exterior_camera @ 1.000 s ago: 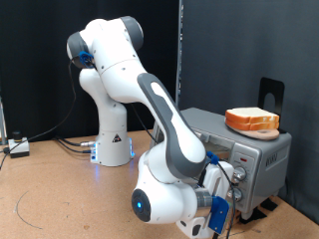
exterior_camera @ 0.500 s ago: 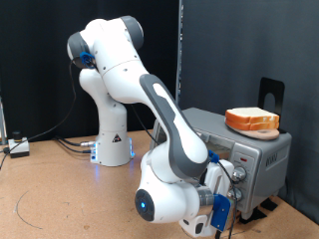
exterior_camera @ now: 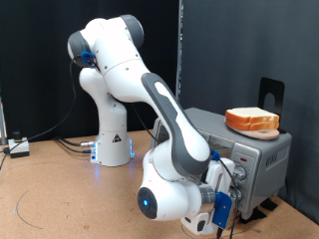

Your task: Make a piece of toast with the oven

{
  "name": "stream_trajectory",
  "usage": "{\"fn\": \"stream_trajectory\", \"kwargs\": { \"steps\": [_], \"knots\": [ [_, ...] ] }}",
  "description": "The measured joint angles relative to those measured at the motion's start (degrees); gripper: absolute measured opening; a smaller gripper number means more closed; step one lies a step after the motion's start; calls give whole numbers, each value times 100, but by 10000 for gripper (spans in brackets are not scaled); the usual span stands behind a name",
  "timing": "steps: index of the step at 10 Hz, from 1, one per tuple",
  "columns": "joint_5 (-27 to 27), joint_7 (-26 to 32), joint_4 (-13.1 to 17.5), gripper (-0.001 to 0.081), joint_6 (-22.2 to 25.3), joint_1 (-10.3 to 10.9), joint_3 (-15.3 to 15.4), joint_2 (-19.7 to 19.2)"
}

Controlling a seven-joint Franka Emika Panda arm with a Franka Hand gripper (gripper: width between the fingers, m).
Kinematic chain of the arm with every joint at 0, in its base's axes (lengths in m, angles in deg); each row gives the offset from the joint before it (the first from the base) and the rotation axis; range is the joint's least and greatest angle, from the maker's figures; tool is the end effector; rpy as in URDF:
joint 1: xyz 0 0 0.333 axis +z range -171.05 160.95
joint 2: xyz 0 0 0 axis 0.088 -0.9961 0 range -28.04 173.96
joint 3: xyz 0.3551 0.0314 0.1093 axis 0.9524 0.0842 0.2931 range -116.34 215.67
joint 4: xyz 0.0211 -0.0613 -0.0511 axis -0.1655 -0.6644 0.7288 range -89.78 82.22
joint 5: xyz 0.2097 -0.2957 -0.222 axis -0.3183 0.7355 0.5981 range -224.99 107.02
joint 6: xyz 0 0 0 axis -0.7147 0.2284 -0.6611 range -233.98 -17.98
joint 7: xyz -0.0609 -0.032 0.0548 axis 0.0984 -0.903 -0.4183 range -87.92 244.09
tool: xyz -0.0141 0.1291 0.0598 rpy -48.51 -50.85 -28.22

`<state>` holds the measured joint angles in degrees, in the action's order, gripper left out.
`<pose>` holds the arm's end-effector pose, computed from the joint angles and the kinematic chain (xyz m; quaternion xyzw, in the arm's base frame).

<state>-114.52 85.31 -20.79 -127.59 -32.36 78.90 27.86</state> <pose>0.6268 0.0993 0.1511 -0.7584 0.2226 0.2866 0.5415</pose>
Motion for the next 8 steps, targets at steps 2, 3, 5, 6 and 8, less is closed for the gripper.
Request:
{"fn": "stream_trajectory", "kwargs": {
  "steps": [2, 3, 5, 6, 8],
  "knots": [
    [-5, 0, -51, 221, -54, -10, -13, 57],
    [-7, 0, -53, 98, -54, -13, -12, 57],
    [-8, 0, -54, 100, -56, -13, -12, 57],
    [-87, 185, -93, 100, -117, -28, 4, 65],
    [-750, 1446, -498, 100, -500, -219, 150, 190]
  ]
}}
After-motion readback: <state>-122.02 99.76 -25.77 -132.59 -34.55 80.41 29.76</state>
